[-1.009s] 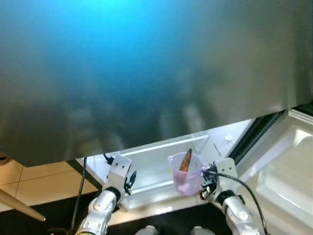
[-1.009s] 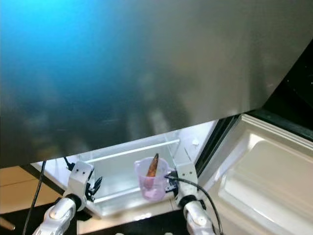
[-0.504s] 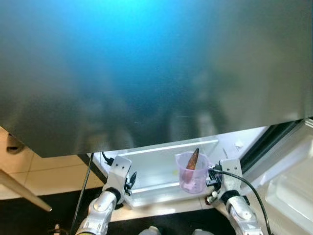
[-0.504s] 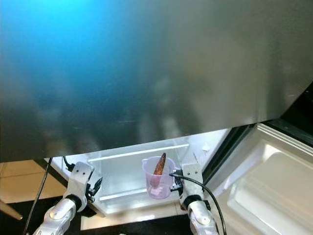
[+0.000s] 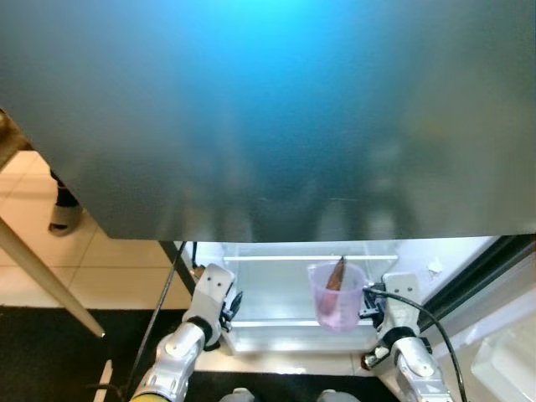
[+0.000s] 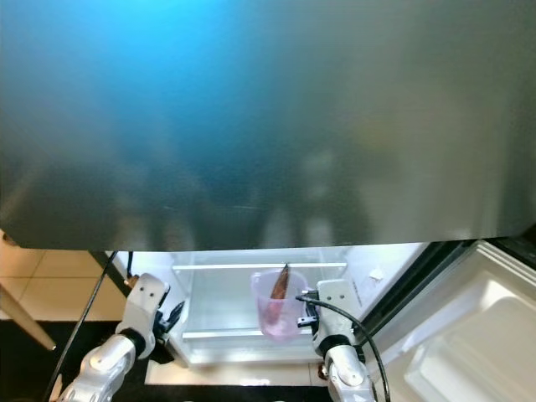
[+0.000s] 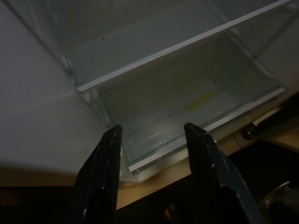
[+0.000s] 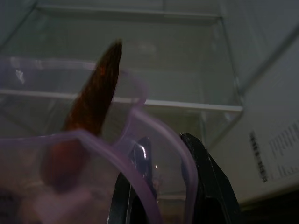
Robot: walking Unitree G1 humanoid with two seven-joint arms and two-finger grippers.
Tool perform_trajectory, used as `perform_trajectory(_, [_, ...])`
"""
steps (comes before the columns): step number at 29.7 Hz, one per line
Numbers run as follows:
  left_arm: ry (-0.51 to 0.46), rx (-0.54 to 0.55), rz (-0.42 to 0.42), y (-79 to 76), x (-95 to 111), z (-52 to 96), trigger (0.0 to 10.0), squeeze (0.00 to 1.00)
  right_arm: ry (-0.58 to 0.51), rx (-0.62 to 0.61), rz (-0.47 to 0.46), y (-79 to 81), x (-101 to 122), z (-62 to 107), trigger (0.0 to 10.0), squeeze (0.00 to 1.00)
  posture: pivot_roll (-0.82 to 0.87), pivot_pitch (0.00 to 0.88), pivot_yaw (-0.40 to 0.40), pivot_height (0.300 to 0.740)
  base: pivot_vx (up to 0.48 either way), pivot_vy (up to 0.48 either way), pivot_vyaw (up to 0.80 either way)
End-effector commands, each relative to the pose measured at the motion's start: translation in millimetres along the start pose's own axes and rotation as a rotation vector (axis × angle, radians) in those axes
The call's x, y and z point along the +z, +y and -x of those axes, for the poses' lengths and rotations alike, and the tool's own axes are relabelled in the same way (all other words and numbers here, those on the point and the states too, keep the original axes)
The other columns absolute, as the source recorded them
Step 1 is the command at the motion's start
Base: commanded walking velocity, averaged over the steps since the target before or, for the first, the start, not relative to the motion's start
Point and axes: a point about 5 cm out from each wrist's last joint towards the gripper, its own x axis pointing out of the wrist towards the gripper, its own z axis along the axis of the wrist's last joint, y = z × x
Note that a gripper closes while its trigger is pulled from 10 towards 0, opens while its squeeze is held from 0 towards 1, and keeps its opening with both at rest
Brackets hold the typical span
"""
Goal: Restocking fridge
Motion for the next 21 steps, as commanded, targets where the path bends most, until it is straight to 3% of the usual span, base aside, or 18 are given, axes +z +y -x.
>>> perform_trajectory(1, [0.04, 0.073, 0.039, 15.3, -12.4, 9.0, 10.0, 0.0, 0.02, -0.012, -0.017, -0.2, -5.1, 1.7, 10.0, 0.0, -0.06, 0.139, 0.012, 0.74, 0.0, 0.0, 0.0])
perform_trajectory(6, [0.04, 0.072, 0.04, 15.0, -12.4, 8.8, 10.0, 0.0, 0.023, -0.025, -0.043, -1.9, -5.8, 1.8, 10.0, 0.0, -0.06, 0.139, 0.012, 0.74, 0.0, 0.0, 0.0])
perform_trajectory(15, [0.041, 0.072, 0.042, 14.3, -12.6, 8.7, 10.0, 0.0, 0.022, -0.027, -0.048, -2.7, -5.4, 1.6, 10.0, 0.0, -0.06, 0.141, 0.01, 0.74, 0.0, 0.0, -0.74])
perform_trajectory(21, [0.041, 0.073, 0.043, 14.3, -12.6, 8.6, 10.0, 0.0, 0.004, -0.003, -0.037, 0.2, -3.1, 1.4, 10.0, 0.0, -0.06, 0.141, 0.01, 0.74, 0.0, 0.0, 0.0])
